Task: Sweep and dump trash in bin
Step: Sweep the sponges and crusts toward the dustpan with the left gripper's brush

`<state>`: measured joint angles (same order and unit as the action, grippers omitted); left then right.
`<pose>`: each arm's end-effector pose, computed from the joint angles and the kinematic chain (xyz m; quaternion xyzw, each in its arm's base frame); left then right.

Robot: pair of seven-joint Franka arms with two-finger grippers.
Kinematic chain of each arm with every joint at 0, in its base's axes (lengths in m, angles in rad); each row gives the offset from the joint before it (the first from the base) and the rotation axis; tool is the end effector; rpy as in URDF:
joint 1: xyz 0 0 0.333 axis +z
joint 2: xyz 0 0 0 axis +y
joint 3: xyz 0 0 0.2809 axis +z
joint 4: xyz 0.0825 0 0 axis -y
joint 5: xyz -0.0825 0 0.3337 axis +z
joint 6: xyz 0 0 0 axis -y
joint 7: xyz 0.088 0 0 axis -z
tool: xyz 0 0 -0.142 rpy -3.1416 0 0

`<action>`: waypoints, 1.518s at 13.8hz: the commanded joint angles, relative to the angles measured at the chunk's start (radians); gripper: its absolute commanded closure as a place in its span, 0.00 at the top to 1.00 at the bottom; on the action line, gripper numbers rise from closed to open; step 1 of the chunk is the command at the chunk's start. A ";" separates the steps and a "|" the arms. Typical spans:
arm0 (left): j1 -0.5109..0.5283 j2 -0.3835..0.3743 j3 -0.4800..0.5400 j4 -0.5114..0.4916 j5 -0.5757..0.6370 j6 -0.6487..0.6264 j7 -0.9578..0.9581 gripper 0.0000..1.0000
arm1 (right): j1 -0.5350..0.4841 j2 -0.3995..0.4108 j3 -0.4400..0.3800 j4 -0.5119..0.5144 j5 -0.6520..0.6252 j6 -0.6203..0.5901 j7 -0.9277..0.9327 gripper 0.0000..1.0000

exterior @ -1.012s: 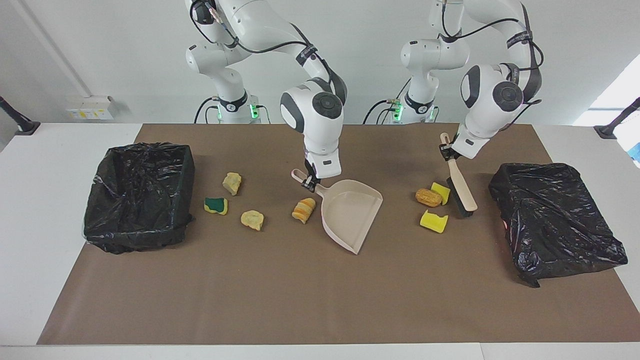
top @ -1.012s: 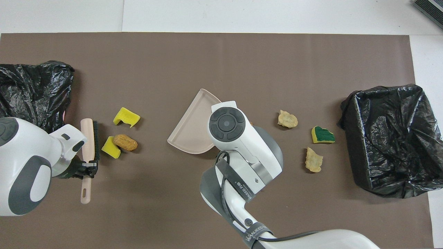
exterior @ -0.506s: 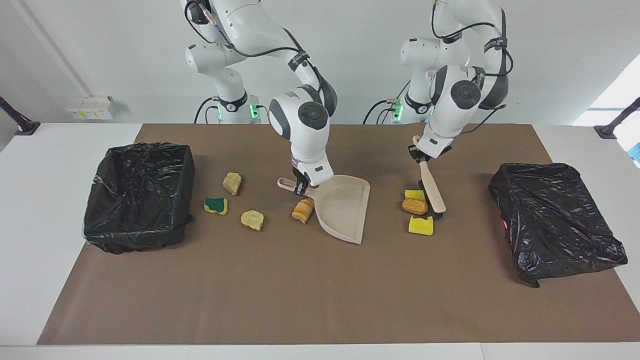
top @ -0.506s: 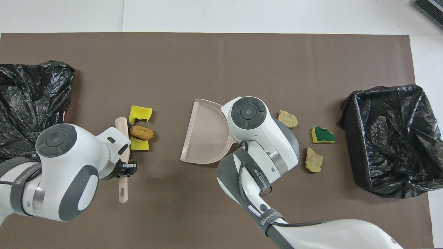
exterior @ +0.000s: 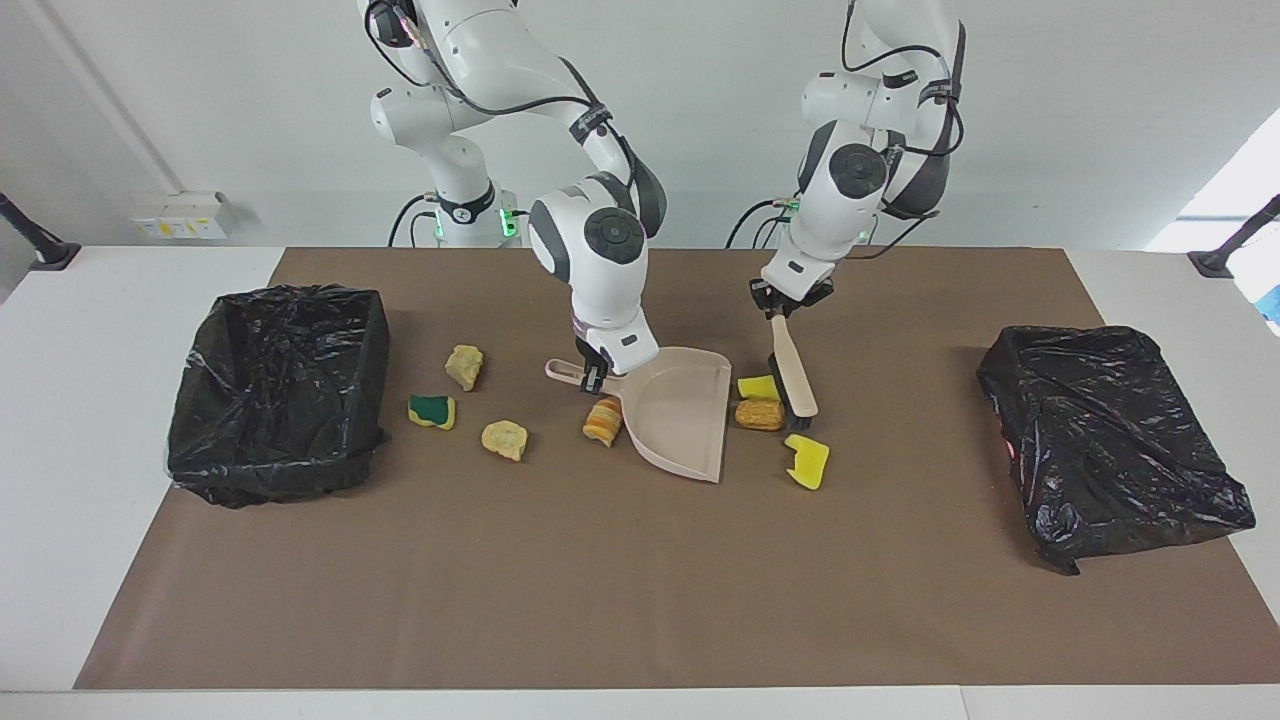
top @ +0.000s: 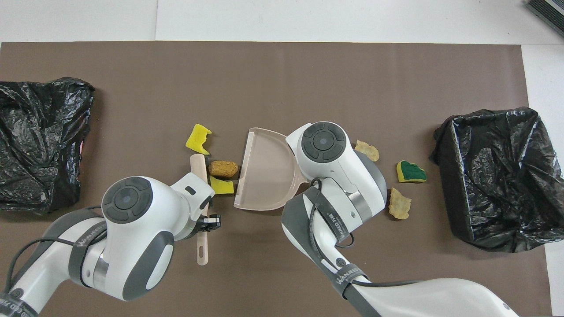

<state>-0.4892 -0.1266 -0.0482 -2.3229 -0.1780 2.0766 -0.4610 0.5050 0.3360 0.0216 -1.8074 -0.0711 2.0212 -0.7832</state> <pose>0.3675 -0.2357 0.3430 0.9956 0.0100 -0.0867 0.0348 0.4926 0.2784 0.3080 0.7809 0.6211 -0.0639 0.0194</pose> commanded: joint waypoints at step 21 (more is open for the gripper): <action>0.320 0.070 0.028 0.250 -0.020 -0.032 0.185 0.00 | -0.014 -0.028 0.008 -0.050 -0.019 0.028 -0.024 0.00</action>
<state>-0.1988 -0.0916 -0.0103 -2.0758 -0.2018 2.0603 -0.3073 0.5048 0.3275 0.0235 -1.8206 -0.0716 2.0250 -0.7832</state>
